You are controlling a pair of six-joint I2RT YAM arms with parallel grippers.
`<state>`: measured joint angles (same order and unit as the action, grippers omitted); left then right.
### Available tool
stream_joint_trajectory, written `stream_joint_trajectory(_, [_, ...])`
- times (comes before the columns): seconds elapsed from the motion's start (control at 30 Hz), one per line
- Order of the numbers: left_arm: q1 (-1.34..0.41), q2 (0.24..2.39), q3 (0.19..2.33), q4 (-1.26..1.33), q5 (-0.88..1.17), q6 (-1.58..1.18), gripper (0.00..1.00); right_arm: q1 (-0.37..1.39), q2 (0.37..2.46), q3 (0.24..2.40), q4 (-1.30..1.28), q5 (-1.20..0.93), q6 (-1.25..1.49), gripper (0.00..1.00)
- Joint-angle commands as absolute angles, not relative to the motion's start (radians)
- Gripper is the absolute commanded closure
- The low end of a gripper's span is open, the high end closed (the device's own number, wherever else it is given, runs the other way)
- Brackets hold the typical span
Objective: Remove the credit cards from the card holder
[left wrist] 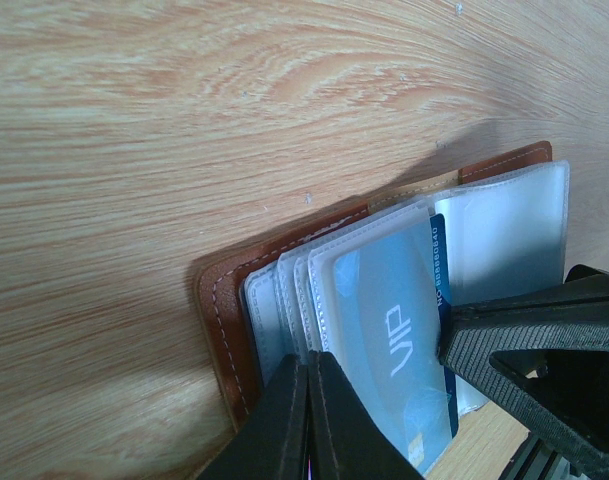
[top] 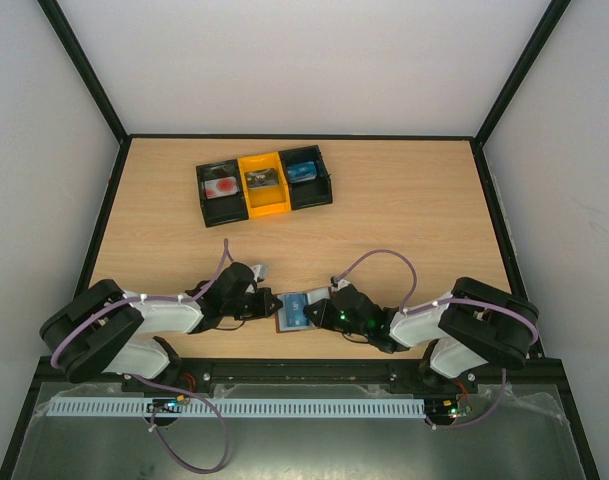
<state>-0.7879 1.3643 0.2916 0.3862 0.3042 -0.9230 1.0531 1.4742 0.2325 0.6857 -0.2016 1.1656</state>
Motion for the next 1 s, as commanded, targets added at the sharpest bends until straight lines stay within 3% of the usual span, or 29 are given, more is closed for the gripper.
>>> stream_joint_trajectory(0.0, [-0.793,1.389,0.279,0.293,0.267,-0.897,0.97,1.049,1.488,0.211,0.707,-0.187,1.174,0.98])
stream_joint_trajectory(0.97, [-0.793,1.438,0.303,0.253,0.234,-0.87,0.97,1.038,1.4,0.158,0.704,-0.198,1.169,0.95])
